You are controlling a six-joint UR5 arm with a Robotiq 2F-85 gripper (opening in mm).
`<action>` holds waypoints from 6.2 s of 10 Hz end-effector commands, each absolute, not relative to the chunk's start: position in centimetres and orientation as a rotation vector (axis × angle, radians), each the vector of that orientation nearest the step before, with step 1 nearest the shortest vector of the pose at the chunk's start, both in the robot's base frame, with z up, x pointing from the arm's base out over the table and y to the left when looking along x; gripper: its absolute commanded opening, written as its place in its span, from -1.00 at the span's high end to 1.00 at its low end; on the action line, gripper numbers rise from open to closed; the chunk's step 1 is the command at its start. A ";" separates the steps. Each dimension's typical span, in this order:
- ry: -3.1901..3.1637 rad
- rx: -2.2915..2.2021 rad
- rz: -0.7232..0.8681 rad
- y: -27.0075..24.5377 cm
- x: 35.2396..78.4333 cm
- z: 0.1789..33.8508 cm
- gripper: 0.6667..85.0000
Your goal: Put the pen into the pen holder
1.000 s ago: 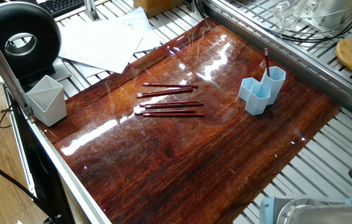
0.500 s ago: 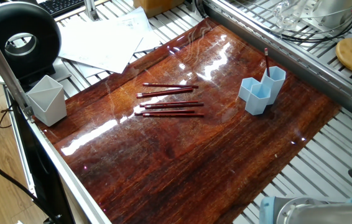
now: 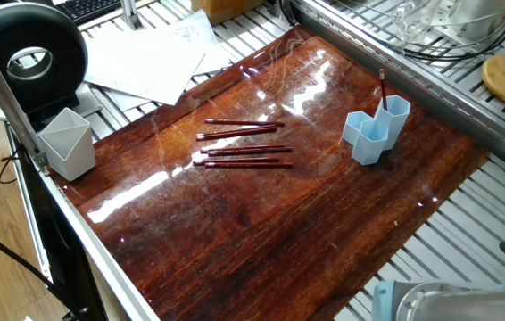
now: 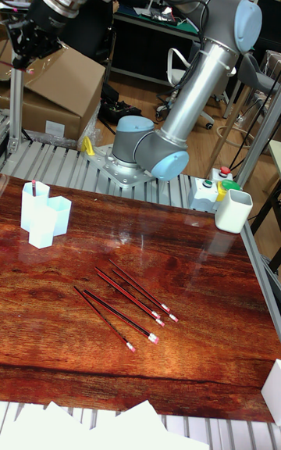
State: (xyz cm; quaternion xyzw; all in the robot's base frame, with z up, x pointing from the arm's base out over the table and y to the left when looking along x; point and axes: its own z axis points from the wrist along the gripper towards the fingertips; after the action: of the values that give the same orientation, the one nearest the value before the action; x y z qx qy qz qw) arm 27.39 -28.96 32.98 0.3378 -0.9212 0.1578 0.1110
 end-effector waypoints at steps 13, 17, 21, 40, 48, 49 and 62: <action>-3.243 1.351 -0.117 -18.3 34.8 33.6 0.99; -3.273 1.410 -0.116 -17.0 37.3 31.5 0.99; -3.311 1.430 -0.157 -16.0 38.3 30.0 0.99; -3.420 1.489 -0.168 -15.7 41.7 25.1 0.99; -3.428 1.491 -0.192 -16.3 41.5 23.6 0.99; -3.426 1.499 -0.192 -16.6 41.3 23.4 0.99; -3.446 1.498 -0.299 -17.1 40.0 22.5 0.99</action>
State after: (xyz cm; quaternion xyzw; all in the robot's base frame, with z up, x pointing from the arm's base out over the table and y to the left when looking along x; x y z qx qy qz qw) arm 39.90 -17.17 22.33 0.3809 -0.8714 -0.0704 -0.3009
